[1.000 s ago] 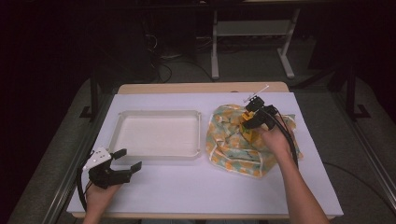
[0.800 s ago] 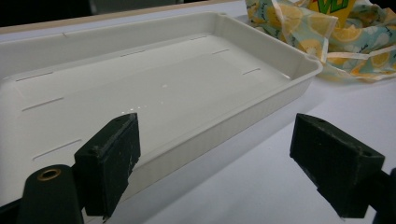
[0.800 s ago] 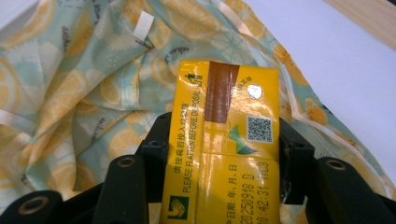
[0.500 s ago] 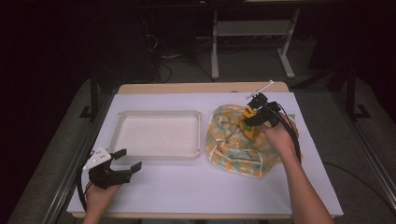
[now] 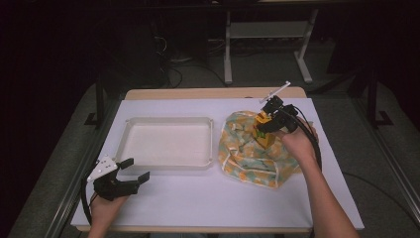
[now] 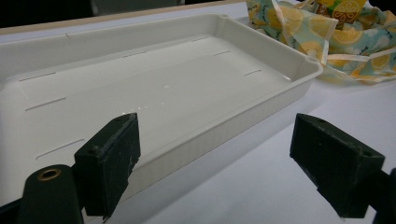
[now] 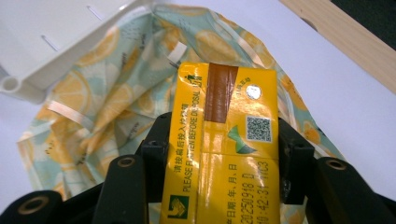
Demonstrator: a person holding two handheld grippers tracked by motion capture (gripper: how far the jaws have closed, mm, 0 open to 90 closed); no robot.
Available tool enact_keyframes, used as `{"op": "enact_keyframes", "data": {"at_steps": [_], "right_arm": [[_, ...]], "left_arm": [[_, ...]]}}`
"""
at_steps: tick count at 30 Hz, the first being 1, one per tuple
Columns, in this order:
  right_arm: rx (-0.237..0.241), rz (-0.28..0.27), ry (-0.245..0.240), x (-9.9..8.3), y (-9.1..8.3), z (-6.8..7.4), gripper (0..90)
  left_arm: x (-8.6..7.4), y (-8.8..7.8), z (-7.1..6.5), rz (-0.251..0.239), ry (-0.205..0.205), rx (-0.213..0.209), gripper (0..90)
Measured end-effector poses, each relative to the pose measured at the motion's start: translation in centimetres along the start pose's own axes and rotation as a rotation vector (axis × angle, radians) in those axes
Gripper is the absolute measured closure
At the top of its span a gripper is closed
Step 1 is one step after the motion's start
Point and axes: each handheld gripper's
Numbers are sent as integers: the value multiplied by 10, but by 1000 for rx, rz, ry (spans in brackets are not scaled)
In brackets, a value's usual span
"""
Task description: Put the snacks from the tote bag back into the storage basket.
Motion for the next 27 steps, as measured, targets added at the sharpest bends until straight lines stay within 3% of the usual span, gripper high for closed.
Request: {"op": "enact_keyframes", "data": {"at_steps": [27], "right_arm": [[33,-41,-66,25,-28,14,492]], "left_arm": [[0,-1,2,-1,-1,7,157]]}}
Point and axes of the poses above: each handheld gripper's, and its own axes: y roughly forward along the jaws, x roughly out of its top, z roughly to its left, and after that the axes turned 7 degrees about -y, right-handed
